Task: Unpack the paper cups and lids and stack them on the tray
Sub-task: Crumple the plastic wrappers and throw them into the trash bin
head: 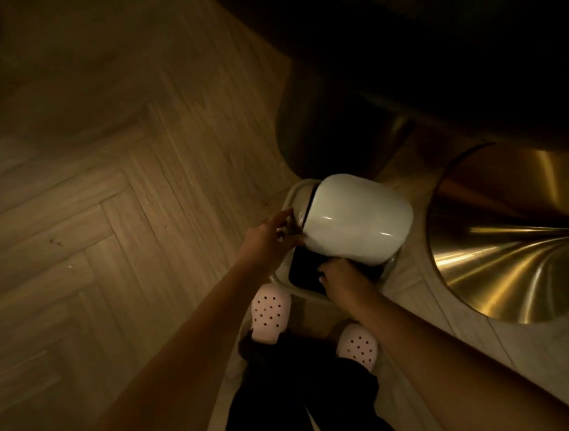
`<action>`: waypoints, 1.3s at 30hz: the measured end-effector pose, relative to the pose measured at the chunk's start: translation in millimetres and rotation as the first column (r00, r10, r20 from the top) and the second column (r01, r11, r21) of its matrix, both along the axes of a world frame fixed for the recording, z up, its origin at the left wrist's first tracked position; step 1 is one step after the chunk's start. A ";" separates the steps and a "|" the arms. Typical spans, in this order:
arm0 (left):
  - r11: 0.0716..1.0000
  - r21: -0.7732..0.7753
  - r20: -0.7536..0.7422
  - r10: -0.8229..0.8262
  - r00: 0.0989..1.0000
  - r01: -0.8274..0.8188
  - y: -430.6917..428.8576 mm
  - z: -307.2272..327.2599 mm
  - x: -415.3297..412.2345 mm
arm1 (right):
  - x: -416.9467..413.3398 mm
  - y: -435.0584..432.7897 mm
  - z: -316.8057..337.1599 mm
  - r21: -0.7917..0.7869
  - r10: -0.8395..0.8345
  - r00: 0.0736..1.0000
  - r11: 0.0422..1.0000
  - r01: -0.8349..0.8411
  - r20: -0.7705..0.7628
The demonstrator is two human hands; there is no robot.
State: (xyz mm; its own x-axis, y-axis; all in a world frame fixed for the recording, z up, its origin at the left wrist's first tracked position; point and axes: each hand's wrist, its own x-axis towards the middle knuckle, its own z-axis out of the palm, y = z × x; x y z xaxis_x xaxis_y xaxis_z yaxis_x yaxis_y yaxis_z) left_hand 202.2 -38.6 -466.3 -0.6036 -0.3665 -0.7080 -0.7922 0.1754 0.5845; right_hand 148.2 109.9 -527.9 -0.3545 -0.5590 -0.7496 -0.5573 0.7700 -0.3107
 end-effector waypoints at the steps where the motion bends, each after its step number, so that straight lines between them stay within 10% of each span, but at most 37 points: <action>1: 1.000 -0.012 0.013 0.013 1.000 -0.012 0.6 6.8 -0.8 | -0.1 -1.1 12.8 -0.059 -0.034 0.999 0.998 0.034 -0.003; 14: 0.992 -0.065 0.021 -0.111 0.994 0.112 7.7 239.2 21.0 | -23.6 -13.5 282.0 -0.416 -0.239 0.971 0.883 0.218 0.001; 27: 0.971 -0.229 -0.357 -0.013 0.934 -0.074 -59.6 373.8 -53.8 | -98.1 -67.7 435.7 -0.787 -0.394 0.891 0.613 0.073 -0.225; 31: 0.976 -0.201 -0.361 0.007 0.932 -0.085 -69.9 377.7 -74.8 | -109.4 -83.8 439.1 -0.440 -0.144 0.714 0.863 -0.248 -0.685; 34: 0.984 -0.160 -0.340 0.015 0.940 -0.074 -72.2 375.7 -78.4 | -110.9 -88.4 430.1 -0.102 0.128 0.697 0.955 -0.278 -0.706; 39: 0.994 -0.068 -0.326 0.057 0.944 -0.084 -78.0 372.3 -66.0 | -117.7 -95.1 425.8 -0.063 0.094 0.681 0.978 -0.201 -0.726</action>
State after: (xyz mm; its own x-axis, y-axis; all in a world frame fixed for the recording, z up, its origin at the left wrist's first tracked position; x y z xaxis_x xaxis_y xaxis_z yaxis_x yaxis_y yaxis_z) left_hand 136.2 -116.6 -94.0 -0.7655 -0.4635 -0.4463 -0.5754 0.1825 0.7973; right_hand 30.5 14.8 -102.1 -0.6566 -0.7212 -0.2210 -0.7533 0.6418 0.1437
